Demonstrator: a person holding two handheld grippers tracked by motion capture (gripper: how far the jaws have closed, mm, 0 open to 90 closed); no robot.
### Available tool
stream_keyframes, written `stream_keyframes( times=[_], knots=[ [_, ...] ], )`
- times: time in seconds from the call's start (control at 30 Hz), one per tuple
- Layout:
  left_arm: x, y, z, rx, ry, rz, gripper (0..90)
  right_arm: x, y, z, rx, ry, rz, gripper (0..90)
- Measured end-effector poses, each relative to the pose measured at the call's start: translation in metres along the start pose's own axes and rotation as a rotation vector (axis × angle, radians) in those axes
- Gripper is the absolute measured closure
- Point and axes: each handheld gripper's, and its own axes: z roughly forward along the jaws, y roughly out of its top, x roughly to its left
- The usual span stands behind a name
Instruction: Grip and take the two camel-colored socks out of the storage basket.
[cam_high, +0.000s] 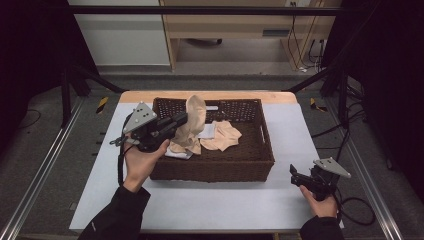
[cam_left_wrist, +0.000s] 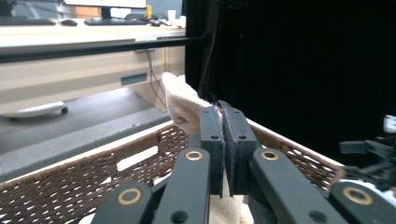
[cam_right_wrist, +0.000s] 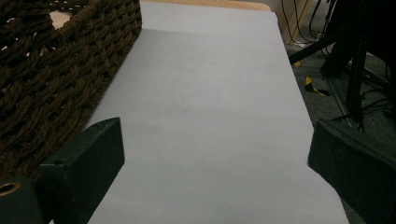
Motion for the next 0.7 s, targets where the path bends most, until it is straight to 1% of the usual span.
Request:
stream_keyframes(
  times=[0.1, 0.23, 0.47, 0.57, 0.7],
  knots=[
    [-0.01, 0.0, -0.01, -0.005, -0.027, 0.018, 86.9, 0.001, 0.0, -0.001, -0.003, 0.0, 0.002, 4.1],
    [-0.022, -0.006, -0.023, -0.021, -0.059, 0.032, 86.9, 0.0, 0.0, -0.002, -0.007, -0.001, 0.003, 4.1],
    [-0.038, -0.02, -0.039, 0.0, -0.103, 0.053, 86.8, 0.001, 0.0, -0.002, -0.004, -0.001, 0.002, 4.1],
    [-0.044, -0.029, -0.043, 0.018, -0.122, 0.062, 86.9, 0.001, 0.0, -0.003, -0.006, -0.003, 0.003, 4.1],
    [-0.053, -0.043, -0.046, 0.05, -0.146, 0.078, 86.8, 0.001, 0.0, -0.003, -0.009, -0.005, 0.0, 4.1]
  ],
)
